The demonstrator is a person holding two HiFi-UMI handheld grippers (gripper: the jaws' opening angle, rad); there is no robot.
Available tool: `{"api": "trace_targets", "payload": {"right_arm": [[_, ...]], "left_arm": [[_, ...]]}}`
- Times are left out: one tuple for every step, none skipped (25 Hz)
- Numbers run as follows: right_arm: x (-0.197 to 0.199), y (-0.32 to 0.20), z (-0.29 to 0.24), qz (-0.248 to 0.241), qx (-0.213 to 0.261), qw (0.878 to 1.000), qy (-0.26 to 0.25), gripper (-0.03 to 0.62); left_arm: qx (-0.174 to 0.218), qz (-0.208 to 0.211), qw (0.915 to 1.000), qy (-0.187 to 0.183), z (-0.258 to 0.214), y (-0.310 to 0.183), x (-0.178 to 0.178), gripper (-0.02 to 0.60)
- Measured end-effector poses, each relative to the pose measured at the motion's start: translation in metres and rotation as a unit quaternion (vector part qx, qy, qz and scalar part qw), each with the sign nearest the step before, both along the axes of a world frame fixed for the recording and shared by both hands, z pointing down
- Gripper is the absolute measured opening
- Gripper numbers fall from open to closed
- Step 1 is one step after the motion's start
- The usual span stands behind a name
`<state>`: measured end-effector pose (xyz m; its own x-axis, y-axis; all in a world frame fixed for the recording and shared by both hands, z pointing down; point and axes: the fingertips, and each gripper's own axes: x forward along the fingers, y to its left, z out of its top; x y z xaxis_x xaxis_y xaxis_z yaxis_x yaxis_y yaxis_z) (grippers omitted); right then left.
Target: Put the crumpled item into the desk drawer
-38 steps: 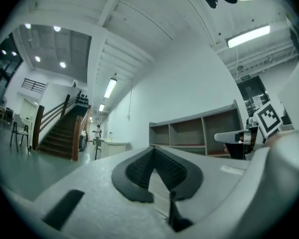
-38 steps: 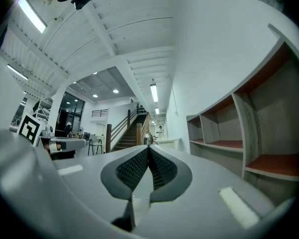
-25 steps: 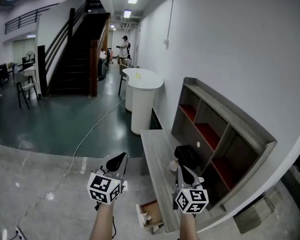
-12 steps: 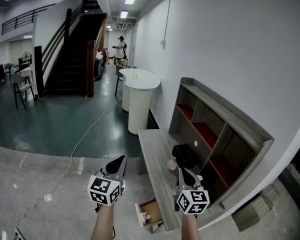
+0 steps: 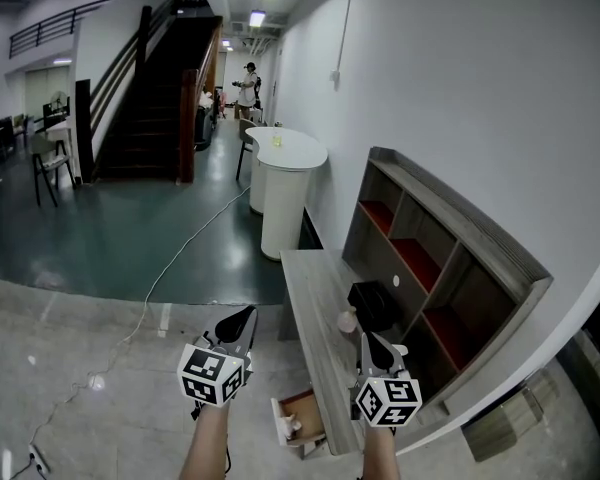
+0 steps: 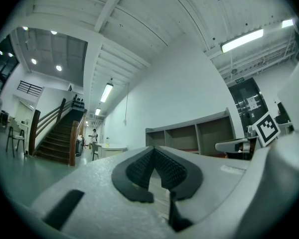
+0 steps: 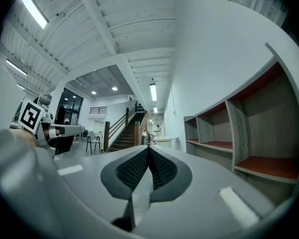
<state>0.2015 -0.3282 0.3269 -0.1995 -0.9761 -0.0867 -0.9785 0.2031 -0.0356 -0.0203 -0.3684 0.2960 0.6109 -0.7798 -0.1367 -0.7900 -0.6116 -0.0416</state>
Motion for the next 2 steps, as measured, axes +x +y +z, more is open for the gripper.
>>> {"api": "trace_targets", "payload": {"right_arm": [[-0.0001, 0.0004, 0.0006, -0.001, 0.0, 1.0, -0.001, 0.011], [-0.0001, 0.0009, 0.0013, -0.001, 0.0, 1.0, -0.001, 0.011]], "left_arm": [[-0.001, 0.0, 1.0, -0.001, 0.0012, 0.0005, 0.0003, 0.003], [-0.003, 0.0, 1.0, -0.002, 0.0024, 0.0011, 0.0006, 0.003]]}}
